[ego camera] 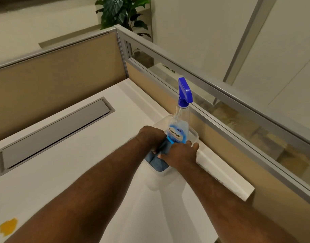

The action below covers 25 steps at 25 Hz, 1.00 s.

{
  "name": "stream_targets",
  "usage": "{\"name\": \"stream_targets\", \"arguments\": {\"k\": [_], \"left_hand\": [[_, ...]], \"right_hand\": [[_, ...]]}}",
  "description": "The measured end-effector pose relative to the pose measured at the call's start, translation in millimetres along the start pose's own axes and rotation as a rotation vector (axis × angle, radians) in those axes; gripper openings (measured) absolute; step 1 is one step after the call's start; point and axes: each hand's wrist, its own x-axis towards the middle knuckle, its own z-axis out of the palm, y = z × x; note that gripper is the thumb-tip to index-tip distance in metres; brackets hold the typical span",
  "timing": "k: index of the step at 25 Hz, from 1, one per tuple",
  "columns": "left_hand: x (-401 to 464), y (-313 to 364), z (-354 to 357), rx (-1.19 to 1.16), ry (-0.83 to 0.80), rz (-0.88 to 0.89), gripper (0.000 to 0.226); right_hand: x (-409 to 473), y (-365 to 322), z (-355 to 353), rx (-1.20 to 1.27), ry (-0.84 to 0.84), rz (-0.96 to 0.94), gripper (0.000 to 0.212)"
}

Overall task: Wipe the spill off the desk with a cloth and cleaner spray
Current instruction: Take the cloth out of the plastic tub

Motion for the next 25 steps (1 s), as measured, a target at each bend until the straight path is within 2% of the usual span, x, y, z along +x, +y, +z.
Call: {"name": "stream_targets", "arguments": {"k": [6, 9, 12, 17, 21, 23, 25], "left_hand": [[5, 7, -1, -0.137, 0.023, -0.075, 0.037], [-2, 8, -5, -0.113, 0.084, -0.082, 0.031], [-16, 0, -10, -0.041, 0.138, -0.05, 0.034], [-55, -24, -13, -0.293, 0.326, 0.016, 0.043], [-106, -37, 0, -0.564, 0.613, -0.02, 0.038], [-133, -38, 13, -0.716, 0.861, -0.035, 0.04], [-153, -26, 31, -0.94, 1.177, -0.177, 0.047]], "right_hand": [[10, -3, -7, 0.092, -0.099, 0.045, 0.075], [6, -3, -9, 0.139, -0.039, 0.064, 0.077], [-1, -3, -14, 0.224, 0.019, 0.081, 0.08], [-24, -8, -32, 0.34, 0.127, 0.021, 0.073], [-51, -10, -52, 0.574, 0.339, -0.116, 0.057], [-64, -15, -65, 0.664, 0.481, -0.224, 0.051], [-74, -26, -80, 0.689, 0.595, -0.341, 0.049]]}}
